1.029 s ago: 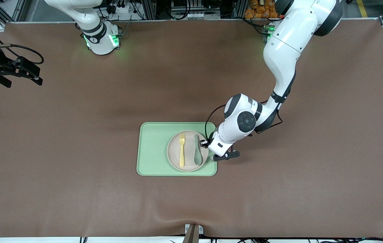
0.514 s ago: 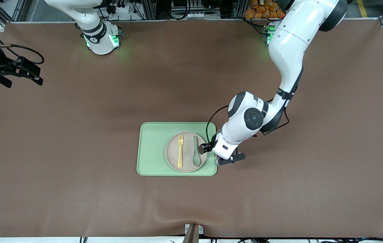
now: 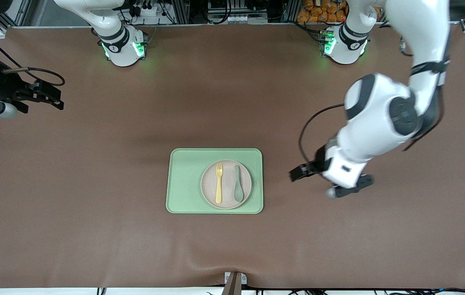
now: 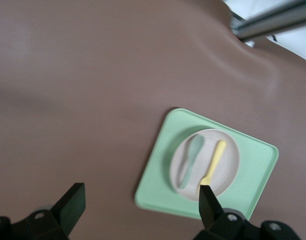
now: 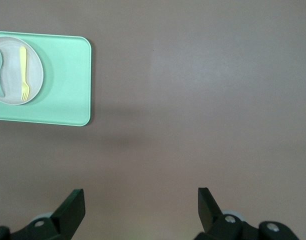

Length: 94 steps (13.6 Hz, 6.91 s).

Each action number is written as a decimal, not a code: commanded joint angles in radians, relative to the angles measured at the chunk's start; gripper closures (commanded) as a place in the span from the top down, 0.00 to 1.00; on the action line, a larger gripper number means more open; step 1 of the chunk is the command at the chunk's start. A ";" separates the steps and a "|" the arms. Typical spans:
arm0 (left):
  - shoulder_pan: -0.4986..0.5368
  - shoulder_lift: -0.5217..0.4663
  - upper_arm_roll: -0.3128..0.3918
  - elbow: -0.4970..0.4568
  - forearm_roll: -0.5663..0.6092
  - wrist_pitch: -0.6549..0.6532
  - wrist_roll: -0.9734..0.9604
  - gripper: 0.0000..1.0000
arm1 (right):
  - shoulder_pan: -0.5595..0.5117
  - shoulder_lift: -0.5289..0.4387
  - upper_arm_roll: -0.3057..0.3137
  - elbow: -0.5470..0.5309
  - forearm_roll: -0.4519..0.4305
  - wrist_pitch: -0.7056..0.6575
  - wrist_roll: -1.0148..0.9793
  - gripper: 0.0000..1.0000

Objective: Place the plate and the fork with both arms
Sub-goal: 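Withdraw the left gripper while the right gripper reaches toward the tray, then lower the right gripper onto the yellow fork and grasp it, then lift the yellow fork out of the plate with the right gripper, then set the fork on the tray beside the plate, open the right gripper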

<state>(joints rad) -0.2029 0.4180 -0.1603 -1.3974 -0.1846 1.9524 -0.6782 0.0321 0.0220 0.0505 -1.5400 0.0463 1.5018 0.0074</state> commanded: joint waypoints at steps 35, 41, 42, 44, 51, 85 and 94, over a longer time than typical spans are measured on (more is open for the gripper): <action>0.330 -0.375 -0.016 -0.097 0.155 -0.379 0.376 1.00 | 0.519 0.954 -0.012 0.468 -0.061 0.687 0.559 0.73; 0.332 -0.377 -0.016 -0.100 0.155 -0.380 0.376 1.00 | 0.528 0.984 -0.011 0.459 -0.128 0.693 0.562 0.65; 0.332 -0.377 -0.016 -0.100 0.155 -0.380 0.376 1.00 | 0.528 0.984 -0.011 0.460 -0.126 0.692 0.563 0.64; 0.332 -0.377 -0.016 -0.101 0.155 -0.380 0.376 1.00 | 0.529 0.984 -0.011 0.460 -0.125 0.693 0.595 0.63; 0.330 -0.375 -0.016 -0.100 0.155 -0.379 0.376 1.00 | 0.548 1.003 -0.009 0.460 -0.125 0.695 0.632 0.58; 0.329 -0.370 -0.018 -0.100 0.155 -0.366 0.376 1.00 | 0.088 0.862 0.298 0.264 0.130 0.656 0.335 0.01; 0.329 -0.372 -0.018 -0.100 0.155 -0.371 0.376 1.00 | 0.011 0.836 0.377 0.028 0.129 0.859 0.261 0.01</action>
<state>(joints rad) 0.1242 0.0689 -0.1737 -1.4784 -0.0503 1.5819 -0.3153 0.0728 0.9142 0.4014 -1.4275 0.1557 2.3468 0.2990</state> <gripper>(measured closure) 0.000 0.912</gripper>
